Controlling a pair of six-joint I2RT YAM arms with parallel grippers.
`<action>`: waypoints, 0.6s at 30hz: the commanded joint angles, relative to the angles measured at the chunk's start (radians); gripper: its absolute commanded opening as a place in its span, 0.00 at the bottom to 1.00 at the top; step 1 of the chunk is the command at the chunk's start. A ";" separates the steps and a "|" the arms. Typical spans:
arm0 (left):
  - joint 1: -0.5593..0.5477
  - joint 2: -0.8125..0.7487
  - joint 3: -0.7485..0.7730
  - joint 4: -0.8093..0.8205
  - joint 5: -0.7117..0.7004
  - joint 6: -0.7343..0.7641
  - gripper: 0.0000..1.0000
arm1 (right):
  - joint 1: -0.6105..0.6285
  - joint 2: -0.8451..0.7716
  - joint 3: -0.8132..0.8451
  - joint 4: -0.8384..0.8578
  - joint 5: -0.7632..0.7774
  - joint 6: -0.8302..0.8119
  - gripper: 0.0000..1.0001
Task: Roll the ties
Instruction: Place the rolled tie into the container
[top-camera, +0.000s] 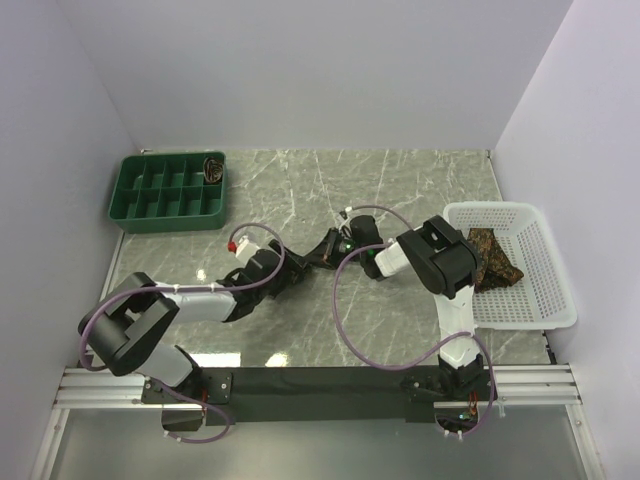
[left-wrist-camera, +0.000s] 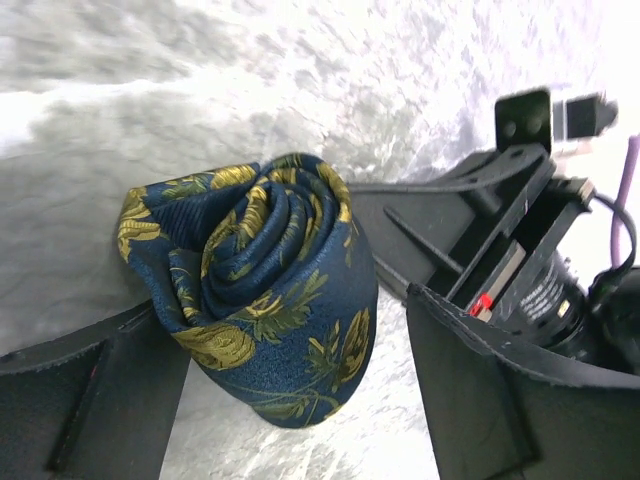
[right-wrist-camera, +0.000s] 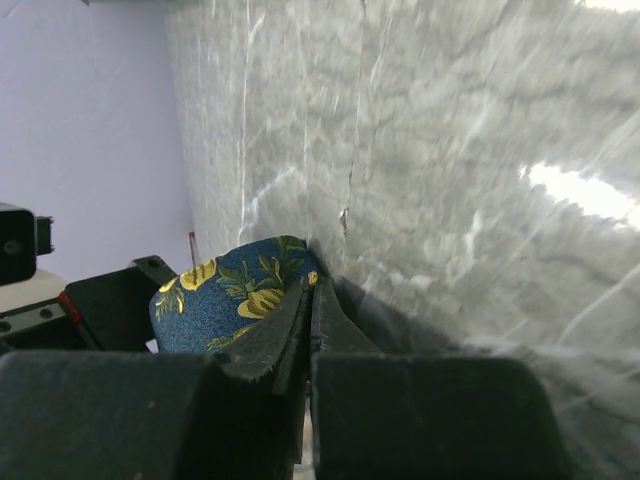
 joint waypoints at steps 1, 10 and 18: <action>-0.006 -0.038 -0.016 0.079 -0.072 -0.084 0.87 | 0.036 -0.037 -0.033 -0.010 -0.001 -0.006 0.00; -0.008 -0.038 -0.028 0.097 -0.147 -0.084 0.75 | 0.058 -0.057 -0.064 0.000 0.020 0.004 0.00; -0.006 -0.004 -0.010 0.103 -0.100 -0.050 0.63 | 0.073 -0.057 -0.075 0.016 0.030 0.015 0.00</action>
